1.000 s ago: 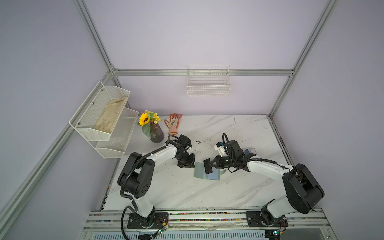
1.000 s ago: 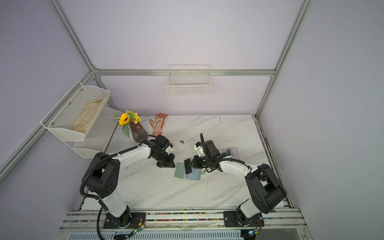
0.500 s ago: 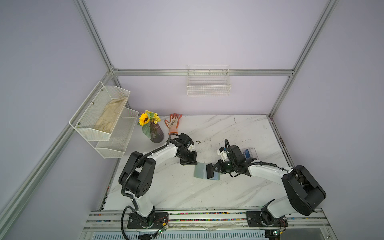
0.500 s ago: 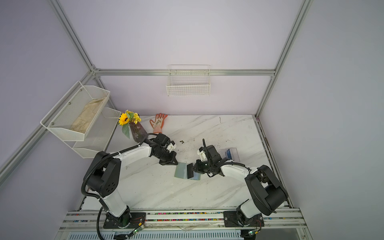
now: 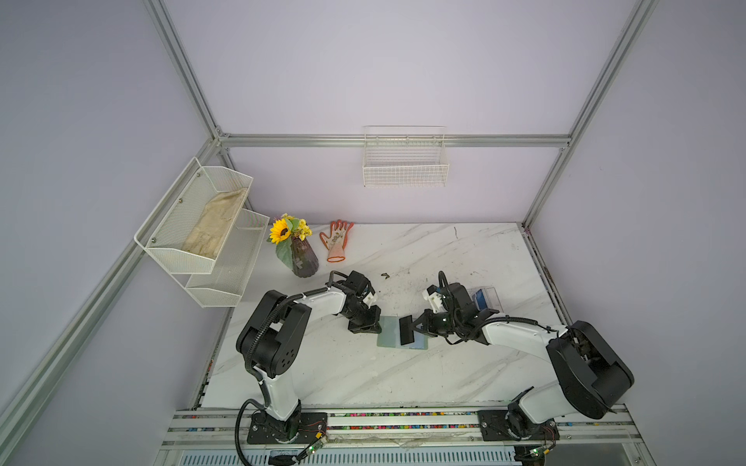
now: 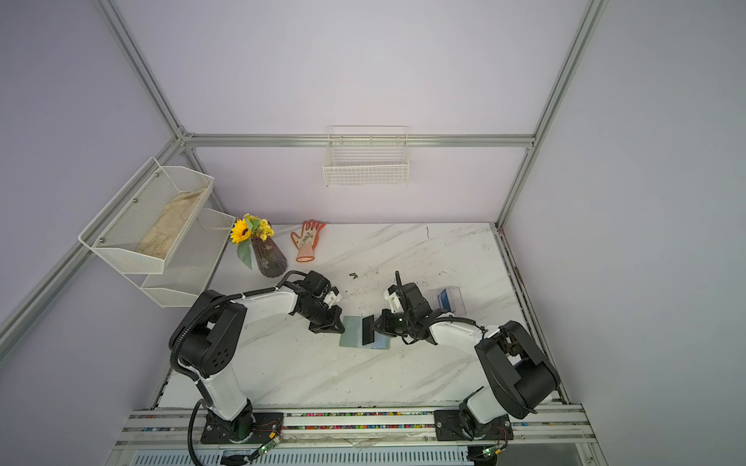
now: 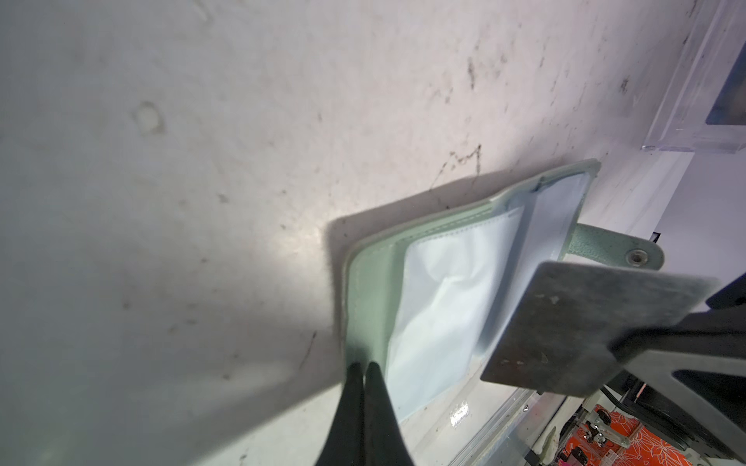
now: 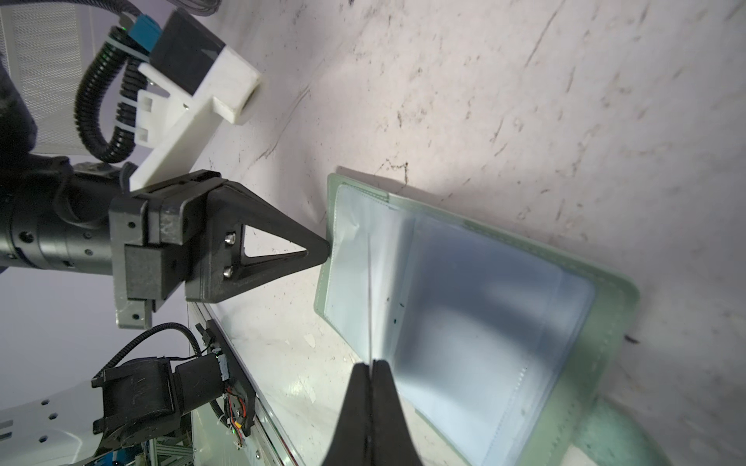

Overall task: Insert credit cards into a card holder
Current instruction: Insert the credit card into the card holder.

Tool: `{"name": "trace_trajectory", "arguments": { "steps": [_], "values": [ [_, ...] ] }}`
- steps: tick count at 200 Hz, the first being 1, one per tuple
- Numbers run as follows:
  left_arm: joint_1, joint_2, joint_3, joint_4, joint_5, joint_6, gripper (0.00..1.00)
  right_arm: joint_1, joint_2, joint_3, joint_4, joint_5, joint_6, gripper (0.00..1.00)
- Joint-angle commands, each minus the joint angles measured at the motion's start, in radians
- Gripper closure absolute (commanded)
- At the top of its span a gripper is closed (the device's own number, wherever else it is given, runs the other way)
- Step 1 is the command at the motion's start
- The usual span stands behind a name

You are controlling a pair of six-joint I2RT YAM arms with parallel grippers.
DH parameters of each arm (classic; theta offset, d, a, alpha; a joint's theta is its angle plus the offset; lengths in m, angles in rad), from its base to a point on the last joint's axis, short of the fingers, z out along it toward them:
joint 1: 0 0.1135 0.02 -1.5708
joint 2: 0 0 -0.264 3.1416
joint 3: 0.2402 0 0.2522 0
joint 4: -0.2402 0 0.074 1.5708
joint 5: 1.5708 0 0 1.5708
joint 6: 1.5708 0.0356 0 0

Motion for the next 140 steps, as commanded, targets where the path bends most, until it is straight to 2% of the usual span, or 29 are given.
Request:
{"name": "trace_trajectory", "arguments": {
  "steps": [1, 62, 140],
  "values": [
    [-0.007, 0.000, -0.040, 0.024, 0.003, -0.010, 1.00, -0.007, -0.013, -0.025, 0.022, -0.003, 0.022, 1.00],
    [-0.006, -0.004, -0.051, 0.024, 0.006, -0.016, 1.00, -0.030, -0.026, -0.061, 0.044, -0.004, 0.038, 1.00],
    [-0.008, -0.002, -0.054, 0.028, 0.004, -0.016, 1.00, -0.030, 0.047, -0.074, 0.152, -0.054, 0.065, 1.00]
  ]
}}
